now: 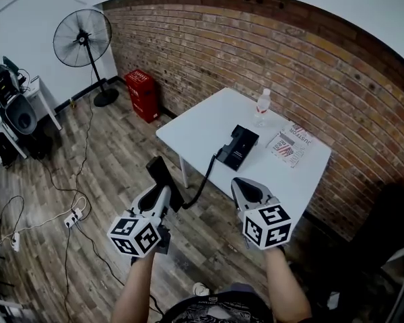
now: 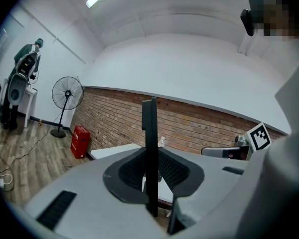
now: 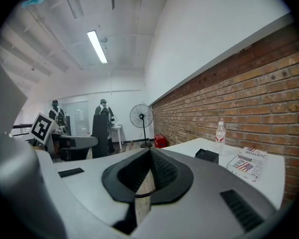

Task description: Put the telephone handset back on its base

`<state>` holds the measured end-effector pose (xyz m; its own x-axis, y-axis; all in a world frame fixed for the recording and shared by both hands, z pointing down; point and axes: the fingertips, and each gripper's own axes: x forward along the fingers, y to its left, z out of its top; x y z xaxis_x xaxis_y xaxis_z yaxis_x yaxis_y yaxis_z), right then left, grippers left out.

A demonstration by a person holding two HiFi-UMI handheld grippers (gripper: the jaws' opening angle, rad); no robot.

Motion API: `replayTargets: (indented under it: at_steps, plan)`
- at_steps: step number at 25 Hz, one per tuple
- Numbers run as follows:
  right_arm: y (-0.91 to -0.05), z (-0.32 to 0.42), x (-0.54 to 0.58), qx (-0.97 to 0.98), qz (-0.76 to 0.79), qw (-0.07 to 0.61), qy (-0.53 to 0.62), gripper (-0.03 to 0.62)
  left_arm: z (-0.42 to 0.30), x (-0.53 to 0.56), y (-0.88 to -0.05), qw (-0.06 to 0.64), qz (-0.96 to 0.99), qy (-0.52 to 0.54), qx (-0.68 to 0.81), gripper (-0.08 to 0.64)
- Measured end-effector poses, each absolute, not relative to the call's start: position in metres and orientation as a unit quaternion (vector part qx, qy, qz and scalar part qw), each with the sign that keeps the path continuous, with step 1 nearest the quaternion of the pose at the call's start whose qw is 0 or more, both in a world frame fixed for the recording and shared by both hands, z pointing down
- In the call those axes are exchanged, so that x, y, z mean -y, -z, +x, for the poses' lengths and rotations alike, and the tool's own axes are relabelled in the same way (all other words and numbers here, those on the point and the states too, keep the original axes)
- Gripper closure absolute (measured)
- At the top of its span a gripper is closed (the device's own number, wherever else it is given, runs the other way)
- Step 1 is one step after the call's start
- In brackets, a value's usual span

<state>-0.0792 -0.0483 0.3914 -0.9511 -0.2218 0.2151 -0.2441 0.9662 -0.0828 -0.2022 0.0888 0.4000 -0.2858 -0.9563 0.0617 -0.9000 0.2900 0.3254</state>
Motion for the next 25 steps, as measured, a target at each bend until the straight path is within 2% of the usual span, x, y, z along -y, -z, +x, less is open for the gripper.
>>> replayTargets:
  at_steps: [12, 25]
  plan:
    - [-0.405, -0.093, 0.100, 0.981, 0.154, 0.100, -0.067, 0.591, -0.222, -0.025, -0.414, 0.136, 0.619, 0.101, 0.767, 0.486]
    - [-0.414, -0.128, 0.228, 0.975, 0.185, 0.099, -0.077, 0.591, -0.262, 0.119, -0.426, 0.154, 0.653, 0.081, 0.737, 0.486]
